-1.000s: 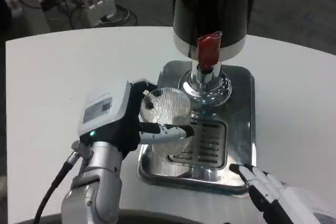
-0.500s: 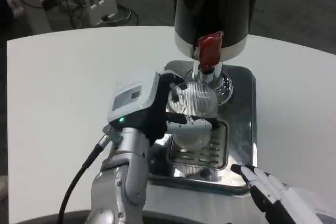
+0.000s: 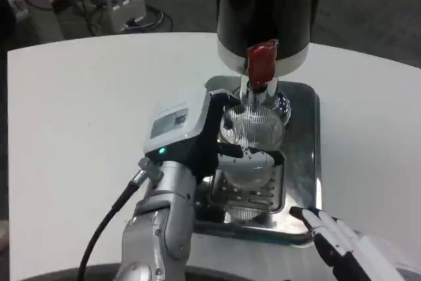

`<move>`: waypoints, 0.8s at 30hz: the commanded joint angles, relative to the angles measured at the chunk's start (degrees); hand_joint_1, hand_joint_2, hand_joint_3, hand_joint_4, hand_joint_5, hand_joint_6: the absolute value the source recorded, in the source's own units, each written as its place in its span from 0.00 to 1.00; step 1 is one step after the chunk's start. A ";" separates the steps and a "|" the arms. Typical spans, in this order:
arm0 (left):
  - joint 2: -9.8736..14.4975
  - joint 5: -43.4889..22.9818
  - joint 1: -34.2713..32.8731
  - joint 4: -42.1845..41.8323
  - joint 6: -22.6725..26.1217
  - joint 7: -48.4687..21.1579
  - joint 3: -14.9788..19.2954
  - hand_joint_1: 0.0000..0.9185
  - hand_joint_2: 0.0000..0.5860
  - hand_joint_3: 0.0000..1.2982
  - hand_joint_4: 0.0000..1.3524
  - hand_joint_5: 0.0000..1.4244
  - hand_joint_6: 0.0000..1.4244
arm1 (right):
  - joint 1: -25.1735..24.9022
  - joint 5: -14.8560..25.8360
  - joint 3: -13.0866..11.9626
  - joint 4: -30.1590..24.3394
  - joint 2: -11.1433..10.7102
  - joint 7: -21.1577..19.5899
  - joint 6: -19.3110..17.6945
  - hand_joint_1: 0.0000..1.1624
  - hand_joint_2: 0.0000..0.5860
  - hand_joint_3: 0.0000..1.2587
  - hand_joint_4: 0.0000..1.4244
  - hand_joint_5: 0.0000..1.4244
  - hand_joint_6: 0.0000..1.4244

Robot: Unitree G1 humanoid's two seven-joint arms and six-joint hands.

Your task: Grasp the cup under the faucet to collect the drink, then remove the cup.

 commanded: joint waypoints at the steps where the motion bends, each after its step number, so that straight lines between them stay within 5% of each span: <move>1: 0.92 -0.13 1.67 -1.98 1.02 0.04 0.25 0.23 0.06 0.37 0.37 0.39 0.33 | 0.35 0.63 -0.18 0.00 0.27 -1.53 0.01 0.41 0.81 0.04 0.00 0.00 0.00; 4: 1.49 -0.60 1.89 -2.44 0.84 -0.47 0.19 0.06 0.01 0.09 0.10 0.18 0.18 | 0.42 0.76 -0.05 -0.08 0.20 -1.47 0.02 0.41 0.81 0.05 0.00 0.00 0.00; 6: 2.12 -1.43 1.54 -2.15 0.46 -1.67 0.11 0.02 0.01 0.01 0.01 0.09 0.08 | 0.47 0.78 -0.07 -0.01 0.21 -1.51 0.08 0.41 0.81 0.06 0.00 0.00 0.00; 24: 3.16 -2.19 2.78 -4.01 1.21 -2.21 -0.05 0.11 0.06 0.00 0.00 0.00 0.00 | 0.50 1.25 -0.30 0.26 0.17 -1.98 0.18 0.43 0.81 0.08 0.00 0.00 0.00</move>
